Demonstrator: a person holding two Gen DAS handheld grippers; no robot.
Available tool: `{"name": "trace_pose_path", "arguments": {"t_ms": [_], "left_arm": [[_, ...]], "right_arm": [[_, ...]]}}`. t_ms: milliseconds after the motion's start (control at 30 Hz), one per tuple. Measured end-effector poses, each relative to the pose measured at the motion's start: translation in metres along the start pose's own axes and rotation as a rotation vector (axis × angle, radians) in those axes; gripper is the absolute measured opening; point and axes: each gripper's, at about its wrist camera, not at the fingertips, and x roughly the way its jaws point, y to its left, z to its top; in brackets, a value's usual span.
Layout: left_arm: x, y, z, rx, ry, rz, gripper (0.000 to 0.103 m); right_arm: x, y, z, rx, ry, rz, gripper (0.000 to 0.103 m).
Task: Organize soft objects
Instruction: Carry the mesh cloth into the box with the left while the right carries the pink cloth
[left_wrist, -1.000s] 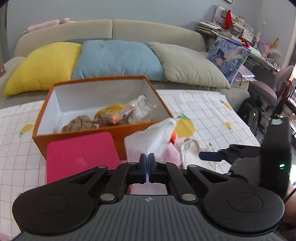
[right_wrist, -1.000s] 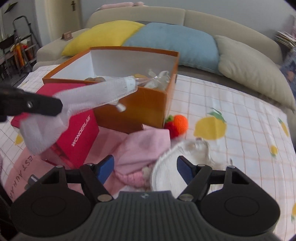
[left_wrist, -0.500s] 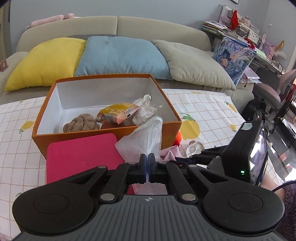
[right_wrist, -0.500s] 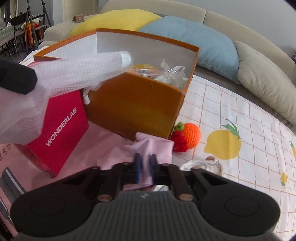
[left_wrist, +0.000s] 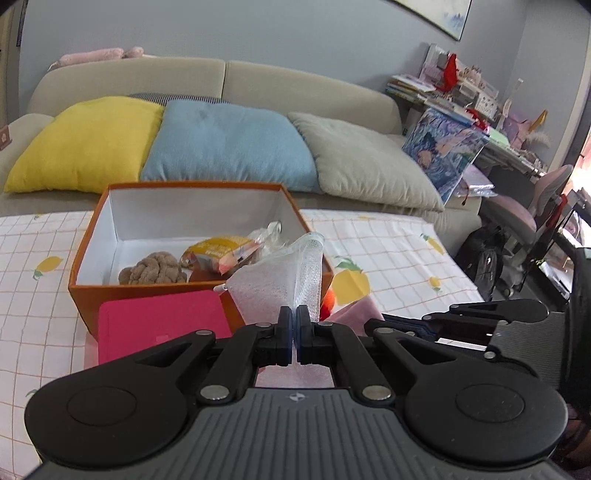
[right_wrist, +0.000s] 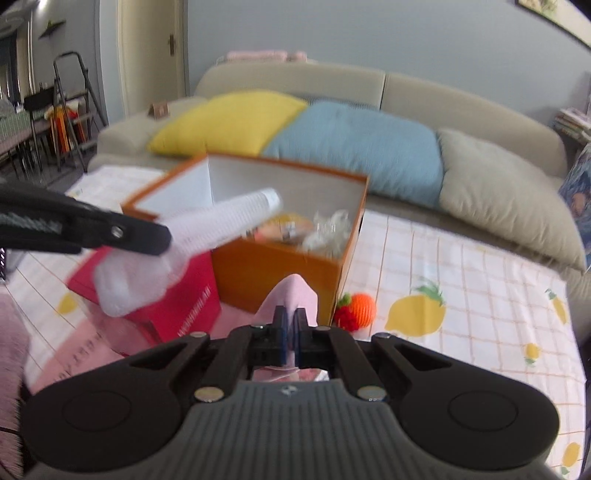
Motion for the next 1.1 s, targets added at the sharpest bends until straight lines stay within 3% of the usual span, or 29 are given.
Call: {"name": "trace_pose_path", "arguments": {"t_ms": [300, 533, 800, 1100], "left_arm": [[-0.033, 0.004, 0.022, 0.017, -0.093, 0.008, 0.002], [-0.037, 0.024, 0.045, 0.04, -0.123, 0.044, 0.002], [-0.014, 0.06, 0.072, 0.055, -0.092, 0.086, 0.002], [0.038, 0.108, 0.084, 0.048, 0.008, 0.086, 0.002]], "right_arm": [[-0.045, 0.013, 0.039, -0.021, -0.119, 0.011, 0.0], [-0.042, 0.029, 0.08, -0.07, -0.185, 0.024, 0.0], [0.004, 0.046, 0.125, -0.107, -0.174, 0.034, 0.0], [0.087, 0.06, 0.157, -0.138, -0.085, 0.058, 0.0]]}}
